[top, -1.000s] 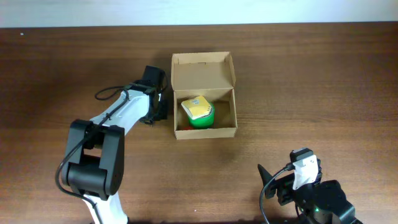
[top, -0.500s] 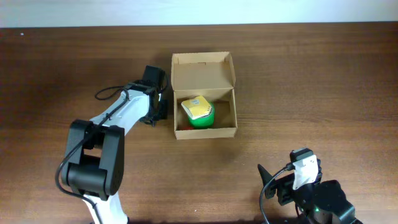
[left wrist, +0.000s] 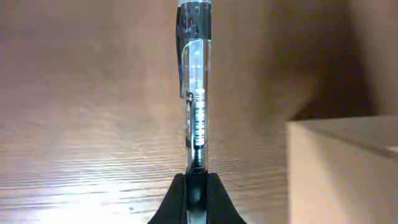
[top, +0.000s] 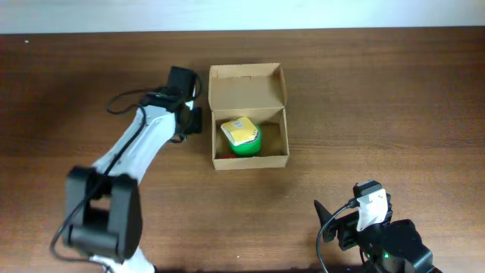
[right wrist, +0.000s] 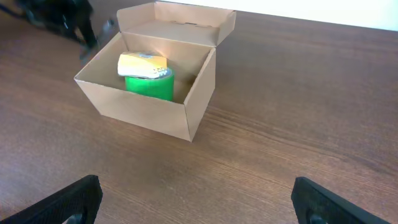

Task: Pack container
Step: 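Carry the pen into the box and release it inside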

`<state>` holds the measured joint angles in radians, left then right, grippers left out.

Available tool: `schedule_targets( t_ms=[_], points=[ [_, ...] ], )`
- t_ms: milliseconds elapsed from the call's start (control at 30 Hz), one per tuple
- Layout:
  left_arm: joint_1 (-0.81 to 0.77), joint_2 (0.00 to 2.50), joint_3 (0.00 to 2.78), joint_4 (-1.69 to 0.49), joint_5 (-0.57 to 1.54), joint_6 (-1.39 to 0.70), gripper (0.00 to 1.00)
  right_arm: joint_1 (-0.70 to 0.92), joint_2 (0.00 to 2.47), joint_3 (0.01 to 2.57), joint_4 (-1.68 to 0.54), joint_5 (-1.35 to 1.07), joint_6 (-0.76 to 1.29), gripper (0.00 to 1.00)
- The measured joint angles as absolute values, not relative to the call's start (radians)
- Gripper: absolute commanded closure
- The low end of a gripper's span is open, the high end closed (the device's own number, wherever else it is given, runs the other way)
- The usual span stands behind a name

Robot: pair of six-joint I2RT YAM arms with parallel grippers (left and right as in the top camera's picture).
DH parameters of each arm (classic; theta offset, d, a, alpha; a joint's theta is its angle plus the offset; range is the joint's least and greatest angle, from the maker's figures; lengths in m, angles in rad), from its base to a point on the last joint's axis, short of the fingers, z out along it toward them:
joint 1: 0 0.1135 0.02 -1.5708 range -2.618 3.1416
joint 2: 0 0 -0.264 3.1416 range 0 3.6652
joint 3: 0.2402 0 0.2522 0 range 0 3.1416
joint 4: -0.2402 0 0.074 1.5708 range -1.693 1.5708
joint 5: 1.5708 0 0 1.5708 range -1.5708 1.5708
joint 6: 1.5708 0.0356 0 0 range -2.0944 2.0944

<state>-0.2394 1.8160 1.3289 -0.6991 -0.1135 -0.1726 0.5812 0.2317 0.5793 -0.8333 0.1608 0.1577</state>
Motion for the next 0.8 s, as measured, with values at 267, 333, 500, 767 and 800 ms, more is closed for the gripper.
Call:
schedule_targets(
  t_ms=[267,333,500,767,800],
  points=[
    [-0.258,1.626,1.335,-0.704,-0.087,-0.106,0.99,0.581,0.232,0.579,-0.833,0.161,0.158,0.01],
    [-0.287,1.587,1.335,-0.704,-0.070,-0.072,0.98,0.581,0.232,0.579,-0.833,0.161,0.158,0.01],
    [-0.401,1.546,1.339,-0.704,-0.033,0.017,0.98,0.581,0.232,0.579,-0.833,0.161,0.157,0.01],
    [-0.549,1.566,1.339,-0.692,-0.007,0.118,0.98,0.581,0.232,0.579,-0.833,0.161,0.158,0.01],
    [-0.558,1.579,1.339,-0.692,-0.007,0.123,0.98,0.581,0.232,0.579,-0.833,0.161,0.159,0.01]
  ],
)
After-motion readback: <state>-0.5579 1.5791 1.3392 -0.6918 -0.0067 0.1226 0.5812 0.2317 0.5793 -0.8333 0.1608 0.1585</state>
